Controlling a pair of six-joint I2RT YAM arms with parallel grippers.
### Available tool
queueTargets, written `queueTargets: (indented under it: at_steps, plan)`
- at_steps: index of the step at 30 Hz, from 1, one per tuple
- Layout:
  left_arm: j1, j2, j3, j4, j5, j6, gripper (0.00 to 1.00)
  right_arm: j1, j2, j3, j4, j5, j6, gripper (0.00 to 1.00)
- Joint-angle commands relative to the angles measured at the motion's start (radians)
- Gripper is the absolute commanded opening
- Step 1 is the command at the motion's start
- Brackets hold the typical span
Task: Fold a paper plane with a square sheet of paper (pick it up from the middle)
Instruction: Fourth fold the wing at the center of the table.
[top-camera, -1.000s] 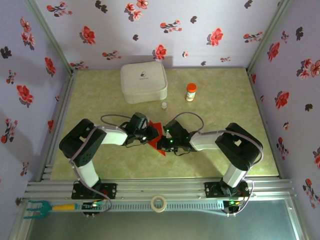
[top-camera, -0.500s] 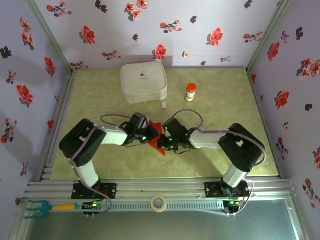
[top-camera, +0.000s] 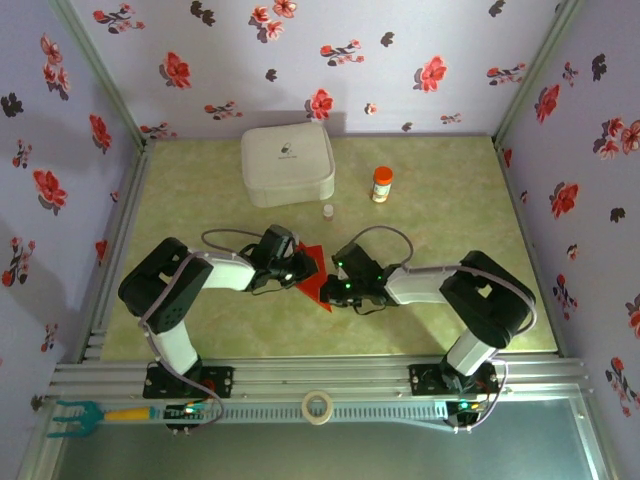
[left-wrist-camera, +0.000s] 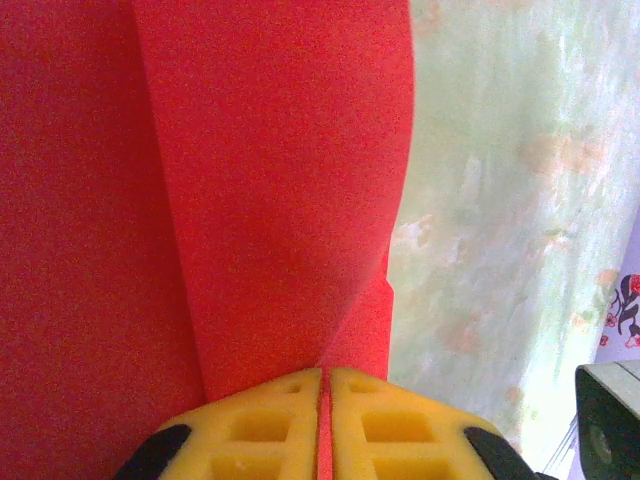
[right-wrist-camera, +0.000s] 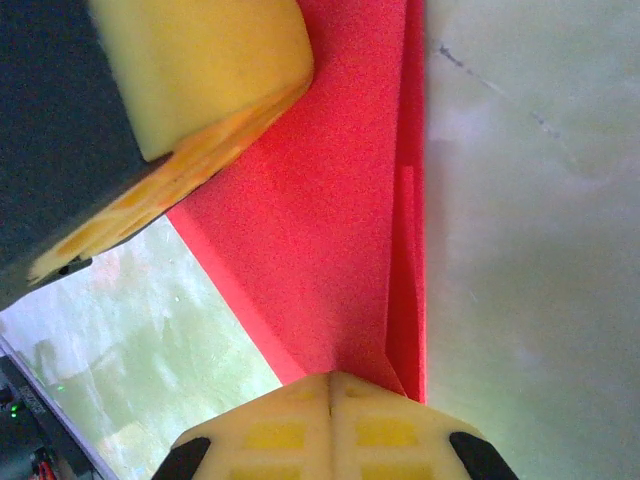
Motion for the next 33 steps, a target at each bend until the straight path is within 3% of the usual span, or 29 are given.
queueTargets:
  at_steps: [1, 10, 19, 33]
  plan:
    - [0.006, 0.007, -0.022, -0.085, -0.039, 0.015, 0.12, -0.005, -0.016, -0.051, -0.052, 0.001, 0.023, 0.01]
    - [0.006, 0.009, -0.021, -0.082, -0.038, 0.014, 0.12, -0.004, -0.090, 0.007, -0.075, -0.029, 0.009, 0.01]
    - [0.006, 0.010, -0.020, -0.083, -0.036, 0.015, 0.12, 0.011, -0.029, 0.034, -0.083, -0.026, 0.016, 0.01]
    - [0.007, 0.013, -0.018, -0.087, -0.033, 0.017, 0.12, -0.008, -0.039, -0.126, 0.048, -0.038, 0.097, 0.01]
